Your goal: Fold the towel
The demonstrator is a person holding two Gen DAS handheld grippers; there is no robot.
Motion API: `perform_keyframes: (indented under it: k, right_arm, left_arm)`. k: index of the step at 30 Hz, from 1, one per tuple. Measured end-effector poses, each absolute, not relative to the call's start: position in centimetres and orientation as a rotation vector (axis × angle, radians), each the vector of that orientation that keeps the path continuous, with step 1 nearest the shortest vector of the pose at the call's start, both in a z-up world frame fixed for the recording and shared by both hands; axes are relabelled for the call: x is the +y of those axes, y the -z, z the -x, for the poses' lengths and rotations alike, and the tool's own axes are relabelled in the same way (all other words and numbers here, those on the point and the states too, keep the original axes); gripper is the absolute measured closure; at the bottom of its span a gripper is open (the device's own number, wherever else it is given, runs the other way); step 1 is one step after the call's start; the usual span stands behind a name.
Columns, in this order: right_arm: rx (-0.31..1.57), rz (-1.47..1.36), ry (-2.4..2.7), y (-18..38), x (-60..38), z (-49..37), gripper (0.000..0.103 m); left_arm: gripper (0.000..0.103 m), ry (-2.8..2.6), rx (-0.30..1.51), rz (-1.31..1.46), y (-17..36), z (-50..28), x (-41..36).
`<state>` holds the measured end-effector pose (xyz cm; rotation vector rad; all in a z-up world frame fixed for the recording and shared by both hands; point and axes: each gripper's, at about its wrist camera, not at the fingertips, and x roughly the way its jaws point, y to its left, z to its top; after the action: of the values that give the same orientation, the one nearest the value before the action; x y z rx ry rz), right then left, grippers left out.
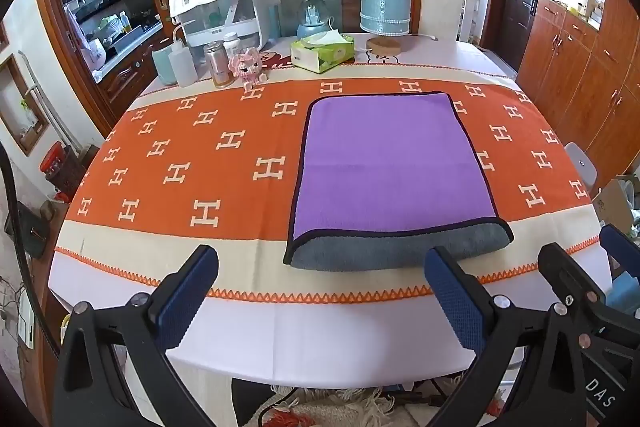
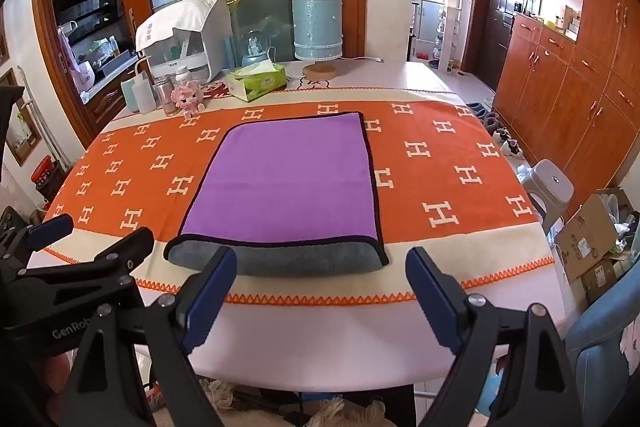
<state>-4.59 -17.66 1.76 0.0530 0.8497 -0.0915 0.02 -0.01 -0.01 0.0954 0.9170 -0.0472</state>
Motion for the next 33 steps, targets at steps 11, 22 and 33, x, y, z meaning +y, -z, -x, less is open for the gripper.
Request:
perform_keyframes:
  k: [11, 22, 33]
  right_arm:
    - [0.854, -0.063, 0.085, -1.77, -17.73, 4.5, 0.016]
    - [0.859, -0.064, 0.09, -1.43, -17.65, 4.55, 0.016]
    - [0.866, -0.068, 0.09, -1.25, -17.92, 4.45, 0.016]
  left_arm:
    - [0.001, 0.05, 0.921, -0.09, 0.02, -0.03, 0.0]
    - [0.001, 0.056, 0.923, -0.084, 0.02, -0.03, 0.02]
    - [0.001, 0.077, 0.927, -0.065, 0.5, 0.24, -0.03]
